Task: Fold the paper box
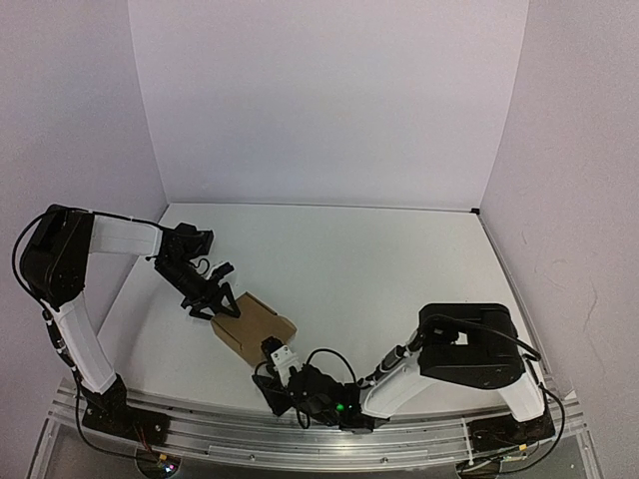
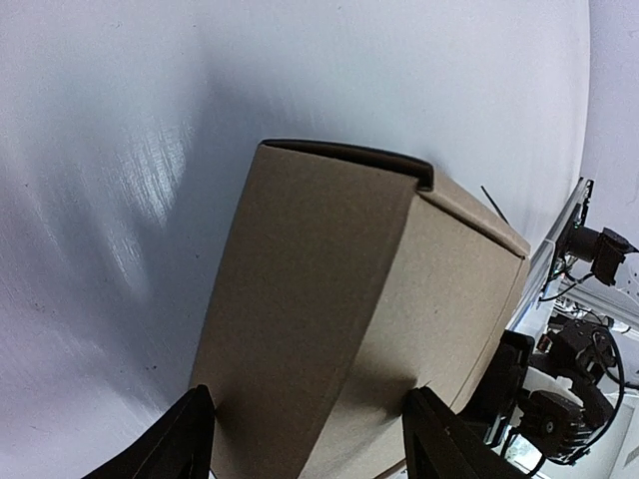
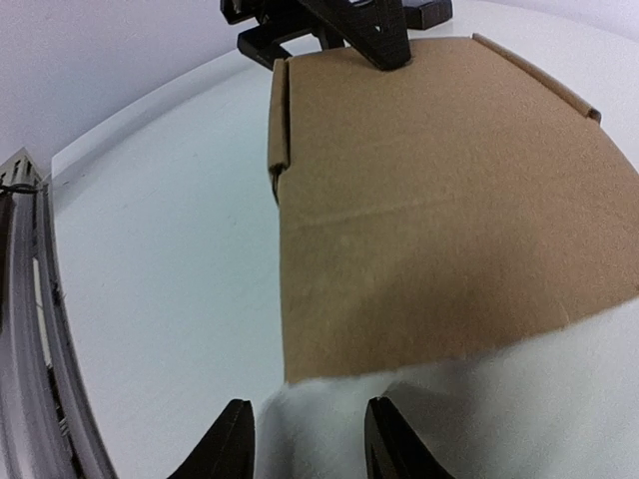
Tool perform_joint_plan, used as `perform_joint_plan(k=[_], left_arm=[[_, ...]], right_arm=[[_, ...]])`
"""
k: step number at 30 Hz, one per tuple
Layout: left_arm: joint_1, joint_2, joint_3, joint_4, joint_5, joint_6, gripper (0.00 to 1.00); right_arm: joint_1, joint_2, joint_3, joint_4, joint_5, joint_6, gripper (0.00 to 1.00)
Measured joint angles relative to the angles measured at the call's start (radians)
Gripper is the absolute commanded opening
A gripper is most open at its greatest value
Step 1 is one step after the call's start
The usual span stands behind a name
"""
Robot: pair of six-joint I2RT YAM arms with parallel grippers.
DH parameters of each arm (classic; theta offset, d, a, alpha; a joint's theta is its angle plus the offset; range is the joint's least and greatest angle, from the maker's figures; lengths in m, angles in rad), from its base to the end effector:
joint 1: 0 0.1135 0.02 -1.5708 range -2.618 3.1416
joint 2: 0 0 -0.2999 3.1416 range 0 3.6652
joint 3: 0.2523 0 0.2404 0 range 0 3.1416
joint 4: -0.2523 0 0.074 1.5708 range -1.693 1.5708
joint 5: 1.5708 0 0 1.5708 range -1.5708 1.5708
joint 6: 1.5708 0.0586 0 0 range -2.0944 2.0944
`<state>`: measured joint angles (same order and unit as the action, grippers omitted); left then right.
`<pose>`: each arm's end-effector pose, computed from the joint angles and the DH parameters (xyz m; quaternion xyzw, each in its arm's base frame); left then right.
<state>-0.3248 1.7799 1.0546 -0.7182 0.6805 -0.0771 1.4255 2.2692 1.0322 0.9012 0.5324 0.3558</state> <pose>0.2834 -0.1343 0.1788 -0.1373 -0.9309 0.3383 0.0077 0.0965 0.4541 0.1019 -0.2699 0.7544 0.2994 0.5181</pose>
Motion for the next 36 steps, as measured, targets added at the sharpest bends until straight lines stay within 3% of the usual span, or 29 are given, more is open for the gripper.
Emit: perform_joint_plan(k=[6,11,18,25,28,33,36], left_arm=[[0.000,0.001,0.000,-0.002,-0.002,0.006,0.65],[0.000,0.001,0.000,0.000,-0.006,0.030,0.65],[-0.002,0.001,0.001,0.004,-0.009,0.103,0.65],[-0.006,0.009,0.008,0.004,-0.002,0.164,0.65],[-0.007,0.017,0.015,0.002,0.001,0.180,0.65],[-0.008,0.031,0.025,-0.005,0.009,0.185,0.64],[-0.008,0.037,0.031,-0.011,0.014,0.185,0.64]], right_arm=[[0.034,-0.111,-0.129,-0.043,-0.078,0.065,0.53],[0.040,-0.345,-0.283,-0.136,-0.127,0.068,0.60],[-0.122,-0.611,-0.293,-0.299,-0.215,0.108,0.61],[-0.308,-0.522,-0.190,-0.383,-0.405,0.192,0.59],[-0.346,-0.448,-0.109,-0.396,-0.491,0.211,0.58],[-0.379,-0.357,-0.004,-0.399,-0.549,0.202,0.42],[-0.389,-0.300,0.053,-0.397,-0.570,0.195,0.45]])
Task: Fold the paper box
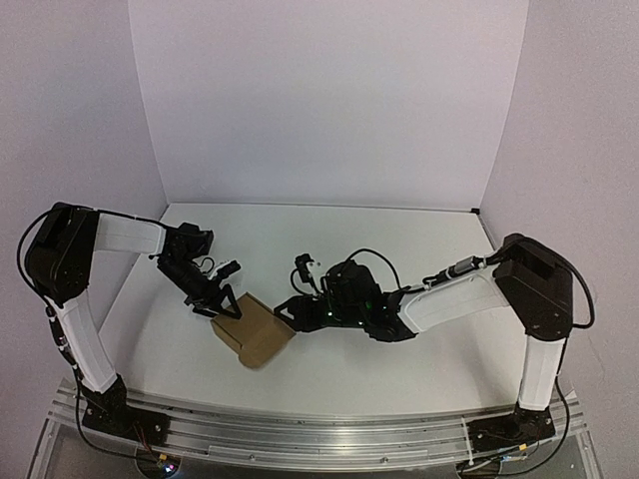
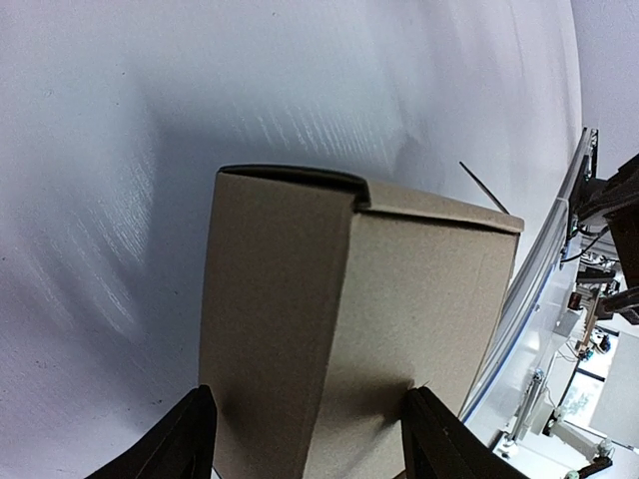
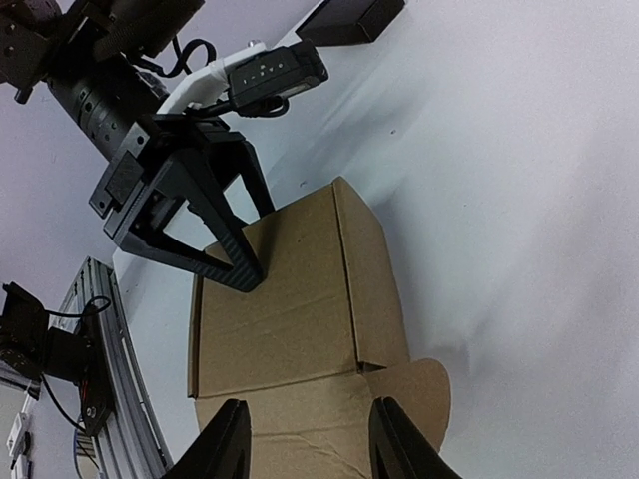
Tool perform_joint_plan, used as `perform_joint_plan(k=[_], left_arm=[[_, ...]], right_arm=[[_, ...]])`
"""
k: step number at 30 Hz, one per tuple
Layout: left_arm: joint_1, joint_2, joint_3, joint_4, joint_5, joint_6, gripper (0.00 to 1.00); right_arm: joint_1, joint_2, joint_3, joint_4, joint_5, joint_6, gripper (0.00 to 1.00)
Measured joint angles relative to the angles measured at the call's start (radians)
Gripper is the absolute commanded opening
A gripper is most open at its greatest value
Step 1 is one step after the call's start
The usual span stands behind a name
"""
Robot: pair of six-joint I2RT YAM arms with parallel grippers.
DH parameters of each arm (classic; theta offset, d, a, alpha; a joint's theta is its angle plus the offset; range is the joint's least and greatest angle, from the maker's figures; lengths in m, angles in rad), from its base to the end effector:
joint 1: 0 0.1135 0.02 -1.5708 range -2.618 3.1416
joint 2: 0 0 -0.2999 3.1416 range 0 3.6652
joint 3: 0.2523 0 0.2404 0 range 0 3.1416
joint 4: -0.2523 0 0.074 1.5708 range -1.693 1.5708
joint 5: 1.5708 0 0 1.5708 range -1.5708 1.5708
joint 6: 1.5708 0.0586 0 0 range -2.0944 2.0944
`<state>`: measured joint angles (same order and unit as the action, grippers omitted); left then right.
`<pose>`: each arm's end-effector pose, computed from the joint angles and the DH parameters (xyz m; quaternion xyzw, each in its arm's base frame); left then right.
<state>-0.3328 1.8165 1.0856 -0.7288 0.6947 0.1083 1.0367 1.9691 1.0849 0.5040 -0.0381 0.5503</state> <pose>0.2897 -0.1398 0.1754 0.2238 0.9119 -0.3436 0.0138 0.2289 0.3914 0.1987 -0.2097 0.8009 0.4107 0.3820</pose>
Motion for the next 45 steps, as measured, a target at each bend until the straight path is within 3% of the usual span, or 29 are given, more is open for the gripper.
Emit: perform_joint_plan(k=[5,18,31,41,45], left_arm=[[0.000,0.007,0.006,-0.005,0.004,0.002,0.64],[0.000,0.024,0.026,-0.015,0.008,0.025,0.64],[0.011,0.033,0.055,-0.031,-0.017,0.120,0.65],[0.005,0.106,0.145,-0.079,0.015,0.313,0.66],[-0.009,0.128,0.172,-0.104,0.031,0.362,0.67]], right_arm=[[-0.004,0.040,0.014,-0.008,-0.019,0.004,0.48],[-0.009,0.137,0.037,-0.013,-0.071,0.059,0.30],[0.006,0.188,0.098,-0.022,-0.121,0.125,0.24],[0.098,0.191,0.113,-0.026,-0.124,0.177,0.33],[0.123,0.151,0.047,0.019,-0.120,0.181,0.38]])
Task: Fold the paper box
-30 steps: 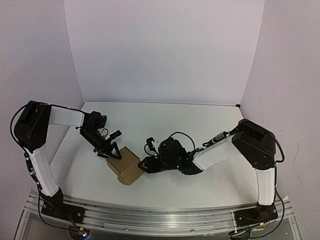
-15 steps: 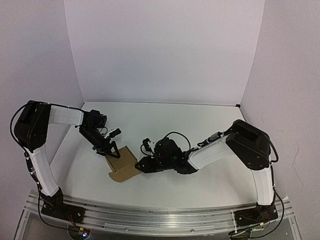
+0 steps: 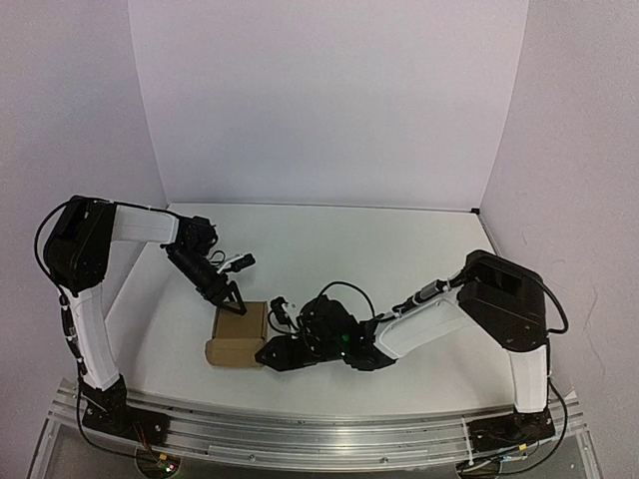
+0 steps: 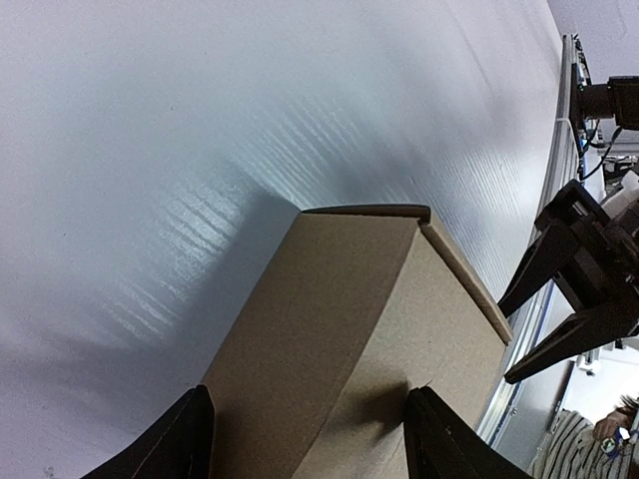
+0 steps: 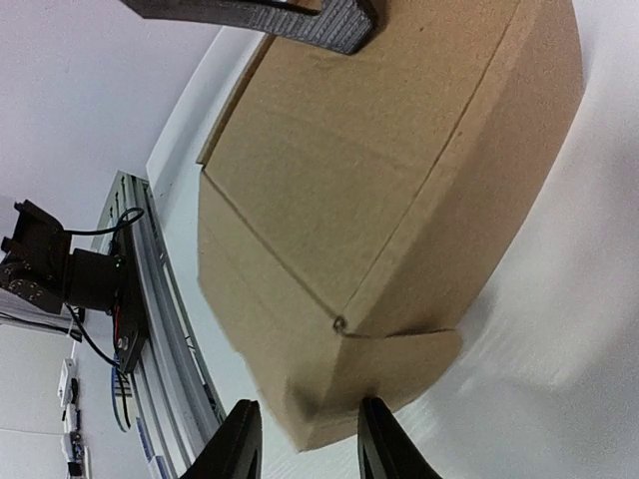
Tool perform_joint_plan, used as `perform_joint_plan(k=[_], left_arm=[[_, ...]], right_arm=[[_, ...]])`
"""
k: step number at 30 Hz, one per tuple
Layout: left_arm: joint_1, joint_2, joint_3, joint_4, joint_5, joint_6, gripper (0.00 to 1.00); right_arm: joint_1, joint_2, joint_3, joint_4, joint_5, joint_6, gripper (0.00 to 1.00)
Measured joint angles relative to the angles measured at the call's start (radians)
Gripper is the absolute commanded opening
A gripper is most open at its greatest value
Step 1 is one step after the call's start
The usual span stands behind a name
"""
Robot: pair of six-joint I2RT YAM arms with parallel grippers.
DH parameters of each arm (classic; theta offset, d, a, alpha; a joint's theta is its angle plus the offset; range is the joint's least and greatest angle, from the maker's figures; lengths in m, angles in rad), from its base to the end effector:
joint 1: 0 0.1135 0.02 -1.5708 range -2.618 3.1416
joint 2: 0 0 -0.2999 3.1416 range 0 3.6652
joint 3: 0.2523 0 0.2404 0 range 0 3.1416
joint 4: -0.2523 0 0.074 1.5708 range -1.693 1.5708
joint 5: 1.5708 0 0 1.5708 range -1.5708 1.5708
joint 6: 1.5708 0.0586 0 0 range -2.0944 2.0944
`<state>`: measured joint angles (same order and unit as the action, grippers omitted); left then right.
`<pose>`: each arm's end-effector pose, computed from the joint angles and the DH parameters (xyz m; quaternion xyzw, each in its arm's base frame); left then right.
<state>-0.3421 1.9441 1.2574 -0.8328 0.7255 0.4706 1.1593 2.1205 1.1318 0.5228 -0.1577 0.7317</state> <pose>0.3200 -0.1552 0.1739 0.3778 0.8549 -0.3525 0.0467 0.1806 0.4368 0.1485 -0.2204 0.8205 0.4634 0.2519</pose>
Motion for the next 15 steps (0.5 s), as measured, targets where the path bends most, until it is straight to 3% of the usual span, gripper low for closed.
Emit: perform_joint_plan(k=[8,15], left_arm=[[-0.019,0.053,0.066,-0.038,0.031,0.081,0.72],[-0.020,0.073,0.123,-0.063,0.004,0.142,0.83]], right_arm=[[0.011,-0.186,-0.175,0.037,0.037,-0.069,0.47],[0.011,-0.240,-0.244,0.054,0.133,-0.098,0.66]])
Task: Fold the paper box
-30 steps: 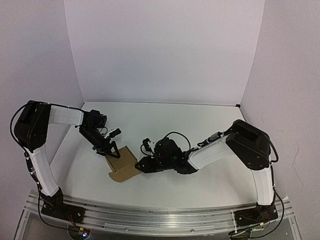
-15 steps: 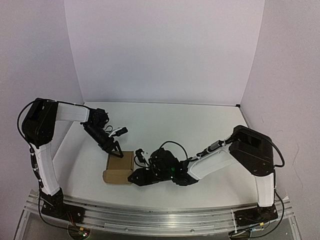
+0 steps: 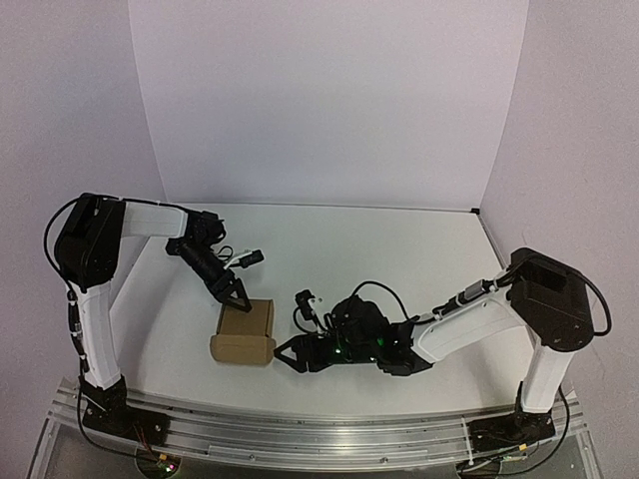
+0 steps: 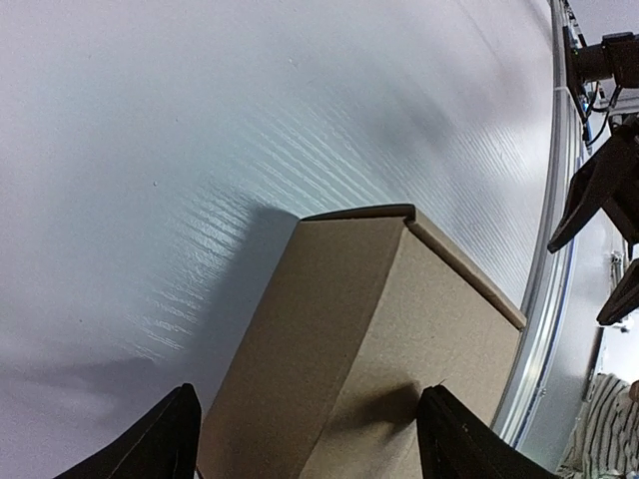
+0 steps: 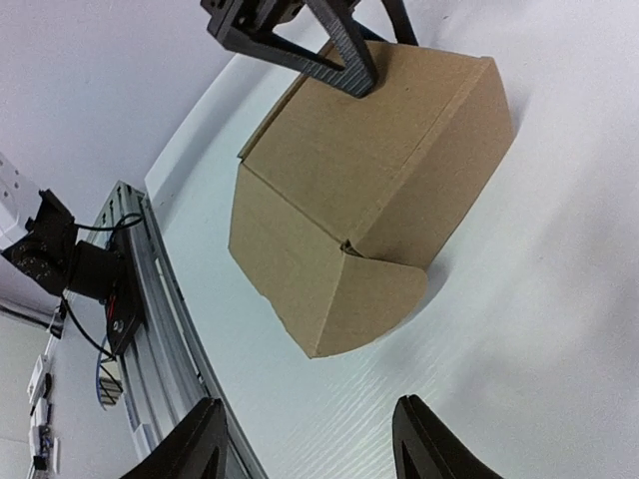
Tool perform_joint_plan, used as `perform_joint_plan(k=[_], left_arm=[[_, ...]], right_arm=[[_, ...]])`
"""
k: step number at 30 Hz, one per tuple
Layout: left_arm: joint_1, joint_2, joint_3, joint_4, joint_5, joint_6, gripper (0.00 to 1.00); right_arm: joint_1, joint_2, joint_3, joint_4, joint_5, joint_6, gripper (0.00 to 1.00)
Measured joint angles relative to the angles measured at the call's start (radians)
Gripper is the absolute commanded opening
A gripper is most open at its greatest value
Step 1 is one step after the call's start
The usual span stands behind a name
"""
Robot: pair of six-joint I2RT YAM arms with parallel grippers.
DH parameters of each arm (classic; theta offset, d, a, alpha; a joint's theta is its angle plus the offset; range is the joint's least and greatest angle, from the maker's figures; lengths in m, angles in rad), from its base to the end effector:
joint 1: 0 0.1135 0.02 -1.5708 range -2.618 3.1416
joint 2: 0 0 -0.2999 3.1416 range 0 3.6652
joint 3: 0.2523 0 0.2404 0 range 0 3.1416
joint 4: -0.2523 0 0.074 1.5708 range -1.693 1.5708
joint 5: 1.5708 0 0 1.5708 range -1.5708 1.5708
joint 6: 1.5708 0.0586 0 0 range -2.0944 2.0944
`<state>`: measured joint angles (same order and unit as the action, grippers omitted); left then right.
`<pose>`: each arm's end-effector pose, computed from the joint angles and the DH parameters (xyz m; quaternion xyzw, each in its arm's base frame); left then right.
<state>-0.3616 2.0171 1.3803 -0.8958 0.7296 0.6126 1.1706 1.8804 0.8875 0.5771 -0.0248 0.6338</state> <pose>0.3386 -0.1698 0.1763 0.4432 0.8222 -0.3517 0.0623 0.1584 0.3783 0.1834 -0.2287 0.8060 0.4348 0.3302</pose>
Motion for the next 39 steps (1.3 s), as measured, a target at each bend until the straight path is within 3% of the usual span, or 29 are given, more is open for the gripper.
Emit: perform_joint_plan(k=[8,11,15,21,29,39], left_arm=[[0.067,-0.010,0.055,-0.008,0.023,0.031,0.91],[0.110,-0.057,0.062,-0.030,0.061,0.056,0.86],[0.156,-0.166,0.042,-0.073,0.095,0.158,0.73],[0.161,-0.438,-0.234,-0.128,0.009,0.414,0.56],[0.152,-0.567,-0.563,-0.019,-0.104,0.658,0.58],[0.046,-0.573,-0.708,0.276,-0.151,0.725,0.60]], right_arm=[[0.000,0.092,0.123,0.003,0.056,0.070,0.78],[0.003,0.106,0.145,-0.030,0.078,0.109,0.78],[0.011,0.114,0.185,-0.119,0.113,0.130,0.70],[0.019,0.126,0.239,-0.187,0.132,0.160,0.63],[0.019,0.189,0.284,-0.211,0.135,0.172,0.56],[0.019,0.231,0.315,-0.223,0.116,0.182,0.50]])
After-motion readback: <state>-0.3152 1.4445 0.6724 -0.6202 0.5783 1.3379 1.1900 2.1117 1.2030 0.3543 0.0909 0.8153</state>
